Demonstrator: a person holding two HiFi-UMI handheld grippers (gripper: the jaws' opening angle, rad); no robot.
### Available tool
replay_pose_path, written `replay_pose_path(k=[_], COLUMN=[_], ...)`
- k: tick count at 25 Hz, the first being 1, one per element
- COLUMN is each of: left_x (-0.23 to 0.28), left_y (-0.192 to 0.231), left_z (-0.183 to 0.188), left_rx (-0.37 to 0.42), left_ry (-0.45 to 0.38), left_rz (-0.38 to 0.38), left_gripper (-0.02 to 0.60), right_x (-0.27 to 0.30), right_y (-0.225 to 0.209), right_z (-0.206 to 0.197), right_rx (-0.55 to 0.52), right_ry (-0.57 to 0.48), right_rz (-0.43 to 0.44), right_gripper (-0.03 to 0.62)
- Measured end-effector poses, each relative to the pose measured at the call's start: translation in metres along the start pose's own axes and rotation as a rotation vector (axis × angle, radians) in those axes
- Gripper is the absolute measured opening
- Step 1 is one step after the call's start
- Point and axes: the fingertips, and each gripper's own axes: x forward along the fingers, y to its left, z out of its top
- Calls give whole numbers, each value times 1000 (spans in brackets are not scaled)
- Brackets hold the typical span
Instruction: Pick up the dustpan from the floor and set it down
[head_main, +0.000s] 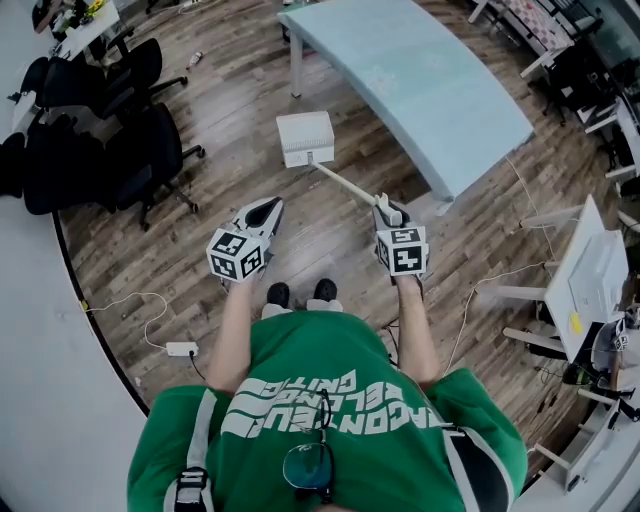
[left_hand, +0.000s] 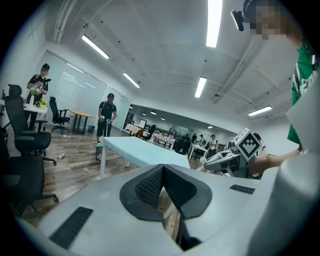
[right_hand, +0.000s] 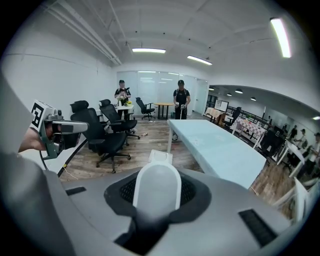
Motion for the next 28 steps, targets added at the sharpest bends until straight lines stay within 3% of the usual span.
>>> replay_pose_path(k=[17,28], left_x=[106,189], left_y=[-57,-25], left_z=[-14,-4], left_rx=[10,24], left_ry=[40,96], left_rz=[-94,-214], left_gripper=[3,3], right_x=[30,99], right_y=[-74,-98], right_z=[-57,-66], right_rx=[-5,43], right_ry=[105,203], right_rz=[6,-9], right_gripper=[109,109])
